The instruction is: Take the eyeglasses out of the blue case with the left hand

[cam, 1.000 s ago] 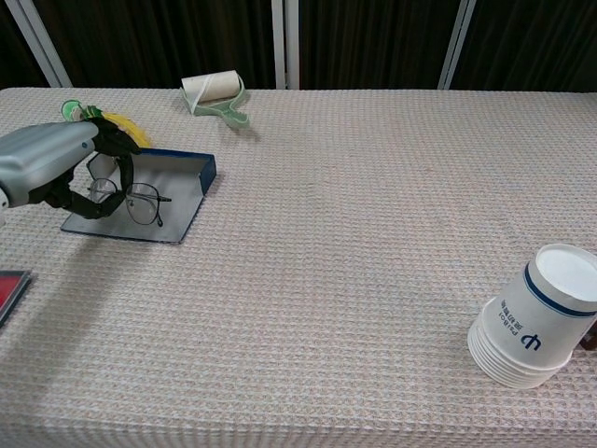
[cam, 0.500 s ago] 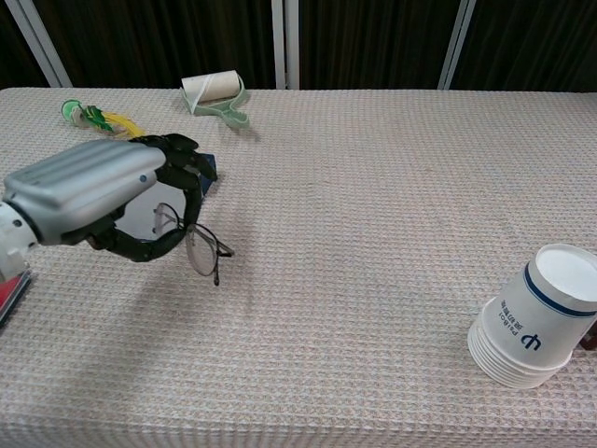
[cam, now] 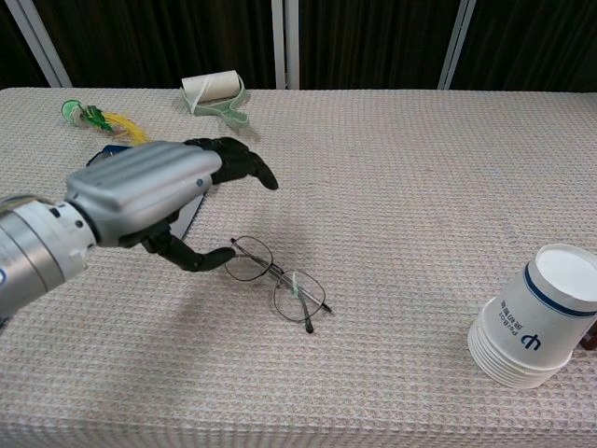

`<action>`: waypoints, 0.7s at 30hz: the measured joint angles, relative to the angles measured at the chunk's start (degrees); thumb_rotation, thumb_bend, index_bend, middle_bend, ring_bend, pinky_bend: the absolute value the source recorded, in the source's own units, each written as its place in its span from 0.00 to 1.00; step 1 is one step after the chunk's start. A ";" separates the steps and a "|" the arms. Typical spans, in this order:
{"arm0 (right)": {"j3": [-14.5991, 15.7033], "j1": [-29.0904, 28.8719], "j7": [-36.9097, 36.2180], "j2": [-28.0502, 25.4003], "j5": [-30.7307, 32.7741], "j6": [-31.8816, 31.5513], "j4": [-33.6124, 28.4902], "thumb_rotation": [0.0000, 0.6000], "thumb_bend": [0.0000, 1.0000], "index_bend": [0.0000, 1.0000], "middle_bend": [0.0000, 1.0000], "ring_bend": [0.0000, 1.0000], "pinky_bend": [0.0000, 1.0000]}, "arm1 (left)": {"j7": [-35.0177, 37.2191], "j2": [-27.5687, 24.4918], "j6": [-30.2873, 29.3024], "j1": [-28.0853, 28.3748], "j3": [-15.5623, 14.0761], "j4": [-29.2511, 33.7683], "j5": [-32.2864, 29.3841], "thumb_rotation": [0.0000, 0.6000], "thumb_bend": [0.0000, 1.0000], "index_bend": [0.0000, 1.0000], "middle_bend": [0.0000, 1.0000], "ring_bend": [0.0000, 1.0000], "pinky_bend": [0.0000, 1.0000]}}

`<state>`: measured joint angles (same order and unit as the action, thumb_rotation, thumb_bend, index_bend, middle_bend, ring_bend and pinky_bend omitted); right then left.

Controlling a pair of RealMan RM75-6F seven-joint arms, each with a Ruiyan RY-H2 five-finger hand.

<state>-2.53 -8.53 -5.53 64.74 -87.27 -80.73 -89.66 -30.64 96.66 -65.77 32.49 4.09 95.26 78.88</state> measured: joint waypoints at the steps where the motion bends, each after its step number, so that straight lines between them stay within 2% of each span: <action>1: -0.01 -0.01 -0.05 0.01 -0.05 -0.01 0.02 1.00 0.18 0.13 0.11 0.00 0.06 | 0.08 -0.66 -0.92 -0.37 0.49 0.30 -0.30 1.00 0.30 0.19 0.12 0.02 0.09; 8: -0.06 -0.26 -0.59 0.06 -0.47 0.11 0.23 1.00 0.18 0.13 0.11 0.00 0.06 | 1.76 -8.26 -9.20 -5.32 5.26 1.39 -6.33 1.00 0.30 0.25 0.14 0.03 0.09; 12: -0.03 -0.68 -0.85 0.13 -1.15 0.34 0.36 1.00 0.18 0.13 0.11 0.00 0.06 | 5.98 -13.93 -9.82 -8.22 6.47 0.38 -10.05 1.00 0.30 0.26 0.14 0.04 0.09; 16: -0.07 -0.89 -0.98 0.10 -1.35 0.43 0.42 1.00 0.18 0.13 0.11 0.00 0.06 | 11.70 -20.52 -9.60 -11.85 5.66 -0.63 -11.54 1.00 0.30 0.28 0.14 0.04 0.09; 21: -0.06 -1.07 -1.89 -0.02 -1.13 0.96 0.37 1.00 0.18 0.13 0.11 0.00 0.06 | 19.95 -25.33 -13.25 -18.21 1.83 -1.92 -7.91 1.00 0.30 0.28 0.14 0.04 0.09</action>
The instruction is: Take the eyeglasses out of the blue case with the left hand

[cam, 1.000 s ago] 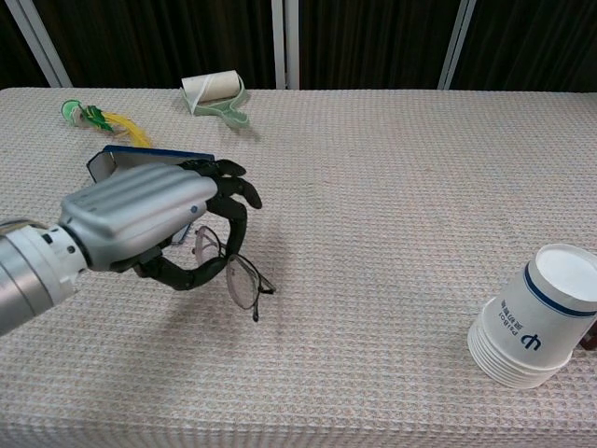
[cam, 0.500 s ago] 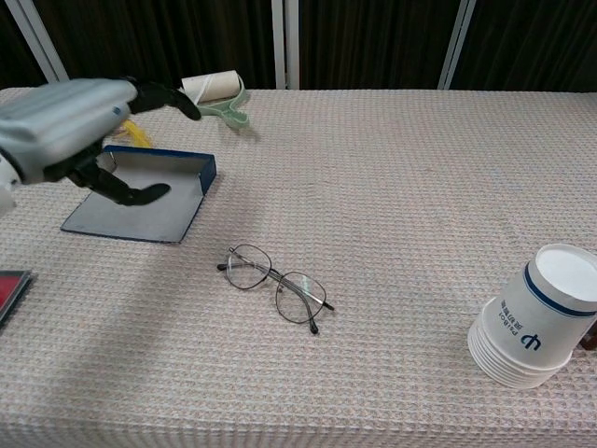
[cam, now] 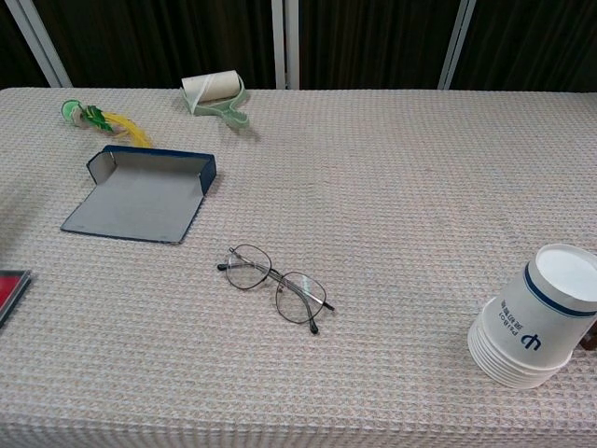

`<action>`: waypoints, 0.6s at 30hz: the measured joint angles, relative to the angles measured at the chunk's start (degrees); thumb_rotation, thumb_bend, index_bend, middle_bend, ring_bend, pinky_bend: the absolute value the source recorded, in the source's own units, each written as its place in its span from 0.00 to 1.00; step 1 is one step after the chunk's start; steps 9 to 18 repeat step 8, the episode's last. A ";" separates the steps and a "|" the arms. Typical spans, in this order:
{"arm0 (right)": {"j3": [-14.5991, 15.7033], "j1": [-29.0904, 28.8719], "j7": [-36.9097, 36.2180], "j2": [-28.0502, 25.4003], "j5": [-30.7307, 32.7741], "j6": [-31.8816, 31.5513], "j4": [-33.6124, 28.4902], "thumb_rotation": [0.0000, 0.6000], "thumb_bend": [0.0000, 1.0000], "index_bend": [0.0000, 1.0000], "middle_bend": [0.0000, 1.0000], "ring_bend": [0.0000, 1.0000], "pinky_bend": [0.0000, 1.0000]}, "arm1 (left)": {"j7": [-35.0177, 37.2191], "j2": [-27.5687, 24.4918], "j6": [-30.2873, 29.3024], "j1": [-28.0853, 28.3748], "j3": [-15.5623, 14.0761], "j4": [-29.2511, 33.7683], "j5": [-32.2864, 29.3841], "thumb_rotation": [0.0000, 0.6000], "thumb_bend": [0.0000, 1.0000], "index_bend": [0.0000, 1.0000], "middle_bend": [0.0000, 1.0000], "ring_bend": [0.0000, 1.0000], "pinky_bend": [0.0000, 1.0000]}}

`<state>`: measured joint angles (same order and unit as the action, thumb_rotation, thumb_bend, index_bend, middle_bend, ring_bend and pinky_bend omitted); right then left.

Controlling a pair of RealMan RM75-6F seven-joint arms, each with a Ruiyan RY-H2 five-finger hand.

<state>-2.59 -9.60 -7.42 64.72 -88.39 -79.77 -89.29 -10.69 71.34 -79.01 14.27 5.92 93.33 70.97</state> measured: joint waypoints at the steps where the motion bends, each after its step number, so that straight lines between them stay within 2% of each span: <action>1: 0.02 -0.04 0.08 0.00 -0.01 0.04 -0.02 1.00 0.18 0.13 0.11 0.00 0.06 | 1.06 -0.42 -1.20 -1.12 -0.85 -0.29 1.34 1.00 0.30 0.28 0.14 0.04 0.09; 5: 0.05 -0.24 0.60 0.01 -0.35 0.06 -0.40 1.00 0.18 0.13 0.11 0.00 0.06 | 4.09 -1.82 -8.23 -6.62 -4.89 -1.37 8.15 1.00 0.30 0.28 0.14 0.04 0.09; 8: -0.07 -0.50 1.05 -0.02 -0.20 0.38 -0.94 1.00 0.18 0.13 0.11 0.00 0.06 | 4.87 -2.50 -11.15 -9.42 -7.03 -1.38 10.94 1.00 0.30 0.28 0.14 0.04 0.09; 18: -0.07 -0.50 1.05 -0.02 -0.20 0.38 -0.94 1.00 0.18 0.13 0.11 0.00 0.06 | 4.87 -2.50 -11.15 -9.42 -7.03 -1.38 10.94 1.00 0.30 0.28 0.14 0.04 0.09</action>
